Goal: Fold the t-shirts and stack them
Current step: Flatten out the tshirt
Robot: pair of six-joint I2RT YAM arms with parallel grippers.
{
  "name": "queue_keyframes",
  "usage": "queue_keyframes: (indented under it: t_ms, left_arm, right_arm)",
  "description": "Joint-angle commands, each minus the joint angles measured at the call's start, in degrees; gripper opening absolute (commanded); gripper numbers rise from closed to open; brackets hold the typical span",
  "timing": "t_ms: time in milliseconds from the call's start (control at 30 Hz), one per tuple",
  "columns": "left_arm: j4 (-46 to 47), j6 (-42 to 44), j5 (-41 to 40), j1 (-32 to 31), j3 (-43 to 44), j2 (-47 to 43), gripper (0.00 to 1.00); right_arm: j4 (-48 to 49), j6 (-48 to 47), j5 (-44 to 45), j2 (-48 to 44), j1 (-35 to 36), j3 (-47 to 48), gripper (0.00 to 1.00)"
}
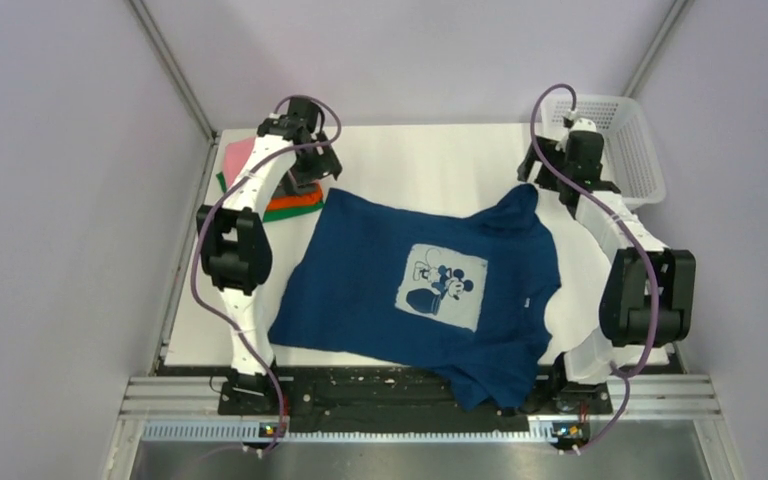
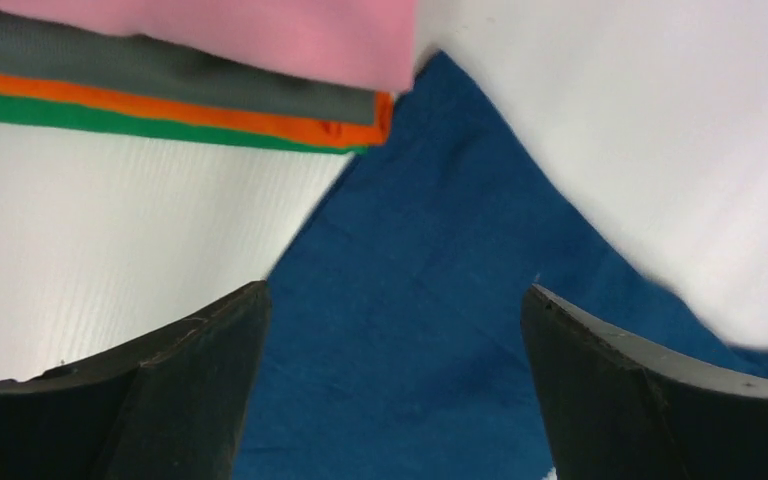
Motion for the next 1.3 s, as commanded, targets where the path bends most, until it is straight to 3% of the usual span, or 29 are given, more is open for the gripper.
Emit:
queue_keyframes:
  t_ms: [0, 200, 367, 500, 667, 833, 1033, 1267]
  left_arm:
    - [0.9, 1.7, 4.6, -0.8, -4.2, -13.1, 0.99]
    - [9.2, 0.3, 11.6, -1.7, -25.7, -27.0, 0.99]
    - [14.0, -0.3, 14.6, -5.0, -38.7, -35.4, 0.99]
    - [17.6, -0.3, 15.5, -6.7, -48.1, -37.6, 0.99]
    - [22.4, -1.9, 19.8, -6.8, -57.0, -35.4, 0.99]
    - [23.3, -3.0, 19.4, -6.8, -60.5, -31.8, 0.99]
    - [19.0, -1.6, 13.9, -6.7, -57.9, -28.1, 0.99]
    - [17.1, -0.2, 12.8, -6.7, -58.0, -26.1, 0.99]
  right_arm:
    - [0.7, -2.1, 4.7, -7.2, 0.6, 4.2, 0.94]
    - [-8.0, 4.0, 4.4, -18.1, 3.5, -3.7, 0.95]
    - [-9.6, 8.0, 0.8, -23.0, 7.4, -12.1, 0.99]
    - [-7.0, 9.9, 0.1, -21.6, 9.9, -16.8, 0.99]
    - [-1.5, 12.1, 1.0, -12.9, 10.0, -18.1, 0.99]
    - [10.1, 13.4, 1.0, -4.1, 10.0, -18.3, 0.99]
    - [19.9, 16.8, 0.7, 5.1, 10.9, -17.9, 0.99]
    - [23.5, 17.5, 2.0, 16.4, 12.2, -7.4, 0.99]
